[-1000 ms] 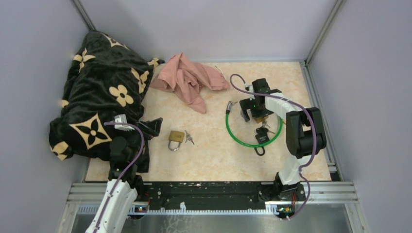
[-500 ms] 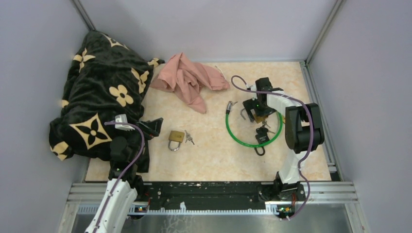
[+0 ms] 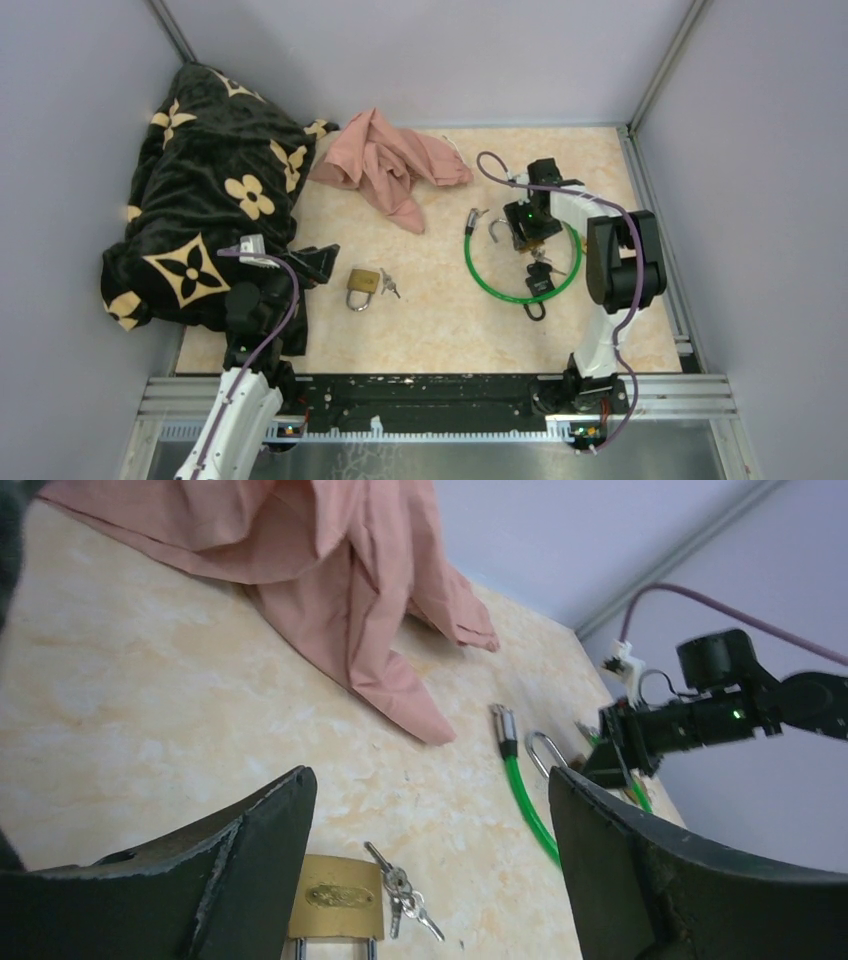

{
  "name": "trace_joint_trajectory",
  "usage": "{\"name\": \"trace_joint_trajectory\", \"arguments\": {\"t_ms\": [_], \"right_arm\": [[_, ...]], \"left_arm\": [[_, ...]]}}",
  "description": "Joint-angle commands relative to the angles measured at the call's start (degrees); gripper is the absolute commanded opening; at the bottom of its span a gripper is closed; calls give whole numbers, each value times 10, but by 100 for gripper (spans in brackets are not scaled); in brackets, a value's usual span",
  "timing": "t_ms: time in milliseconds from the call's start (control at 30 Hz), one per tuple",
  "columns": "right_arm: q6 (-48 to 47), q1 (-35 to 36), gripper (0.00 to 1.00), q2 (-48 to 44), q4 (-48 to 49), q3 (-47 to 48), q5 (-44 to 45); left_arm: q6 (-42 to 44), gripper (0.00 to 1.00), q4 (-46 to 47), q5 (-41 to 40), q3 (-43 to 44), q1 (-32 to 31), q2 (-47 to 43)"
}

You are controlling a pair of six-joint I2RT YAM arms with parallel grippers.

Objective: Lock with the key
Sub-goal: Pick up the lock from the center of the board.

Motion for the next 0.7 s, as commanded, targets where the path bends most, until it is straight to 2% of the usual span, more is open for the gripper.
{"name": "trace_joint_trajectory", "arguments": {"t_ms": [0,67,133,233,300,367,433,533,667], "right_arm": [[13,2,7,-14,12,-39,-43],[20,10,0,-39,21,-53,-58],[31,20,0,-63,35,-68,-92],[52,33,0,-95,46,-91,-135],[70,39,0,-119,51,-107,-155],[79,41,0,-153,55,-121,-175],[87,45,0,-188,68,-139,-205],[103,54,0,-231,97,-167,-275],[112,78,0,-261,103,-183,-312]], "left_arm": [[36,87,75,119,7,-6,20],[109,82,90,197,35,-21,54],[213,81,71,296,78,-38,102],[438,80,-58,442,151,-70,177],[596,77,-197,459,205,-106,235],[694,74,-276,440,245,-148,290],[721,70,-284,434,271,-176,341],[693,61,-217,426,300,-210,411],[759,60,-146,399,323,-260,475]]}}
